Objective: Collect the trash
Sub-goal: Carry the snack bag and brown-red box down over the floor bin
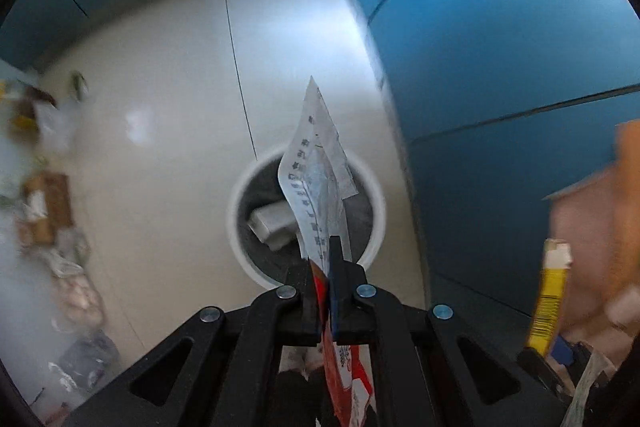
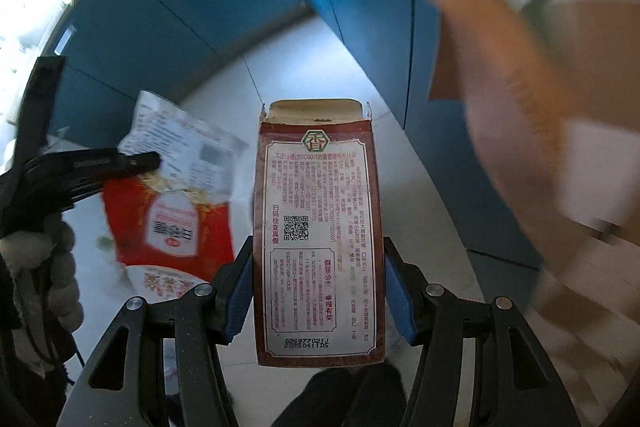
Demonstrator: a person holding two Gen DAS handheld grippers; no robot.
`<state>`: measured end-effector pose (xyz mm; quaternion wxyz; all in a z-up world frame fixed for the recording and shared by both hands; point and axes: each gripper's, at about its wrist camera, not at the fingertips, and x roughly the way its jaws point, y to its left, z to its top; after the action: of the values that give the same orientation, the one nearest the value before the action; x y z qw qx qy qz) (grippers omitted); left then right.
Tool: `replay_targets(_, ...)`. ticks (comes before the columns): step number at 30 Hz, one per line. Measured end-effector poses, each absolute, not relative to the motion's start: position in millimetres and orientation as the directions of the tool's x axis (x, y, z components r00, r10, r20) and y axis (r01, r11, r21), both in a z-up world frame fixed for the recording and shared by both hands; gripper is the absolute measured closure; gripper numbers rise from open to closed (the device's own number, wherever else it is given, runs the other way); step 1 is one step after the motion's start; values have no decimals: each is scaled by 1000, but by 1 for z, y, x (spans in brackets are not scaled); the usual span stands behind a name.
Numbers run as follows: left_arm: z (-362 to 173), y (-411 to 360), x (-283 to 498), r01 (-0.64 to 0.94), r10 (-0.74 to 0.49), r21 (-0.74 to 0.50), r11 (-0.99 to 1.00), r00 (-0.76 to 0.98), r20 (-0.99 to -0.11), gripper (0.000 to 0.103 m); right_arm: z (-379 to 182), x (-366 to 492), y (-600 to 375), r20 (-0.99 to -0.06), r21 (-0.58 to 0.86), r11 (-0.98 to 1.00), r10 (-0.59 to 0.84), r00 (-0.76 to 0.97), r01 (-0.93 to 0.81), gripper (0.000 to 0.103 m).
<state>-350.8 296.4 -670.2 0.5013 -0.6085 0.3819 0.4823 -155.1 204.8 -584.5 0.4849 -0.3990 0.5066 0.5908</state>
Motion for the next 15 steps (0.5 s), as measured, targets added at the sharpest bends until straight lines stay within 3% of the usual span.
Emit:
replay_targets(3,-749,307,-344,-952,-70,-229,-201,247,-966,103,-645,-158,214,-973,188,-17,131,-189,-982,43)
replay_targets(9,-856,322,-327,-978,-208,-164,-128,188,-960,101,-736,-163,223,-984,168,-9,51,-168,-986,43)
replay_targets(15,-882,322,-340,-975,-236,-167,-144,198,-951,98,-805,-182,232,-983,185,-16,-26,-184,-983,43)
